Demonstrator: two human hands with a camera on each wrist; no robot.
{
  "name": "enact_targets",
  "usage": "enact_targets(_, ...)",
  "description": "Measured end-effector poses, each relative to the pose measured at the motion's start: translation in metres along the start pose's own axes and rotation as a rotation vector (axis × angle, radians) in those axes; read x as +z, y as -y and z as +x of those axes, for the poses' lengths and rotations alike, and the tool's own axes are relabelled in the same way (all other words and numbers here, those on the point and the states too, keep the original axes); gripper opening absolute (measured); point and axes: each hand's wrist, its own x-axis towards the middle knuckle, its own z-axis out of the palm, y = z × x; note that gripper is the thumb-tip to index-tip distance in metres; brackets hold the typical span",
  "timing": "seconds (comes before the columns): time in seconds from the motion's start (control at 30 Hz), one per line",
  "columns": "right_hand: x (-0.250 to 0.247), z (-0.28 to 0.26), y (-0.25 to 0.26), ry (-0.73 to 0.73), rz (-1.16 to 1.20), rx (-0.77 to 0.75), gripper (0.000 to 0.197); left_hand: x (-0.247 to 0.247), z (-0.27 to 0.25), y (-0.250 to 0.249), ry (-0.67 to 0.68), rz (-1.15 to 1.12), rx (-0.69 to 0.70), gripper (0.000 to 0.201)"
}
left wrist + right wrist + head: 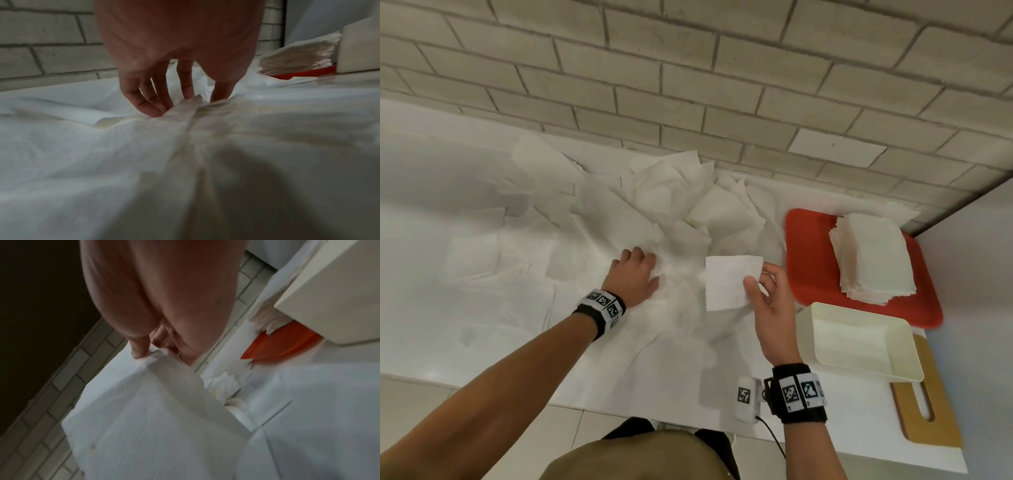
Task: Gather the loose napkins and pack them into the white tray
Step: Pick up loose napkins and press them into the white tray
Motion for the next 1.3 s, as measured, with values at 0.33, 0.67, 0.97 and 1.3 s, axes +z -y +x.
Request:
enact_targets(0.33, 0.017, -0.011, 0.004, 0.266, 0.025, 0.113, 0.021, -0.04, -0.009, 0.0, -0.154, -0.832, -0.161, 0.016)
enact_targets(0.67, 0.081, 0.014, 0.005, -0.112, 0.115, 0.16, 0.018, -0.074, -0.043, -0.058, 0.014, -1.683, -0.191, 0.017)
enact_targets(0.97, 0.082, 0.008, -0.001, -0.408, -0.216, 0.077, 0.012, -0.07, -0.046, -0.104, 0.033, -1.689, -0.197, 0.021)
enact_targets(1.3, -0.052, -0.002, 0.073, 0.055, -0.762, -0.299, 0.01, -0.101, -0.044, -0.173, 0.089, -1.133, 0.311, 0.02)
